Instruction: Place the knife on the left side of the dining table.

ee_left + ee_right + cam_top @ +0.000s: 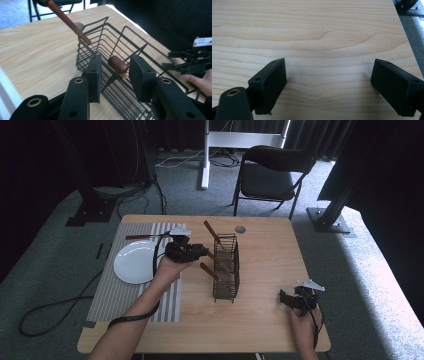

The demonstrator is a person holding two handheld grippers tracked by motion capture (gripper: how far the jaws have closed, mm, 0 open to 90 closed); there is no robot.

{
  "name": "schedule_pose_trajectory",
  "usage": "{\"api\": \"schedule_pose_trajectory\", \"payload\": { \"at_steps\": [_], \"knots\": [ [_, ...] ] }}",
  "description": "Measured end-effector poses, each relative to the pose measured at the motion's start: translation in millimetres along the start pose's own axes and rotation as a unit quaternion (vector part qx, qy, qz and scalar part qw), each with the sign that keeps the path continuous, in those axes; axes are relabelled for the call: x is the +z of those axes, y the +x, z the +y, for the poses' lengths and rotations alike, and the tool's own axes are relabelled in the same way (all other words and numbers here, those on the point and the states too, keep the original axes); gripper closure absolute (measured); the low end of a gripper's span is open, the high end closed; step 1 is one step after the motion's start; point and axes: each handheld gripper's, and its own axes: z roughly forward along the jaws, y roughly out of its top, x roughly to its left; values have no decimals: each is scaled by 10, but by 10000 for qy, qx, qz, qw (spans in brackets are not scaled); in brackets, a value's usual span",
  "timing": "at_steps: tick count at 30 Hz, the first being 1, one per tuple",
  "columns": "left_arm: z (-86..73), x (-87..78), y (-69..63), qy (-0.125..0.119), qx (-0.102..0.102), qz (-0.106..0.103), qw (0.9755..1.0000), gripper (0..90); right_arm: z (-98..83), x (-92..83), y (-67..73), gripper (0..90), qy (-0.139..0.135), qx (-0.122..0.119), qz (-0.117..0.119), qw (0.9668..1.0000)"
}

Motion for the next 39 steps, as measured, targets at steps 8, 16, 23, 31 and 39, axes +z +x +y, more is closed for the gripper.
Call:
{"api": "schedule_pose_trajectory", "payload": {
  "at_steps": [8,16,23,31,39],
  "knots": [
    [-2,-3,-45,-109,-47,-179,9998,732,0,0,0,126,-2,-2,-1,10000],
    [30,10,-99,-225,-106,-314,9992,809,0,1,-2,126,-10,-15,-6,10000],
    [67,-65,-119,-320,-84,-283,9991,811,0,1,-1,126,-5,-6,-4,10000],
    [125,-195,-185,-432,-8,-340,9985,811,0,0,-1,126,-4,-1,-2,10000],
    [226,-398,-267,-614,69,-369,9974,811,1,0,0,126,-4,0,-3,10000]
  ]
}}
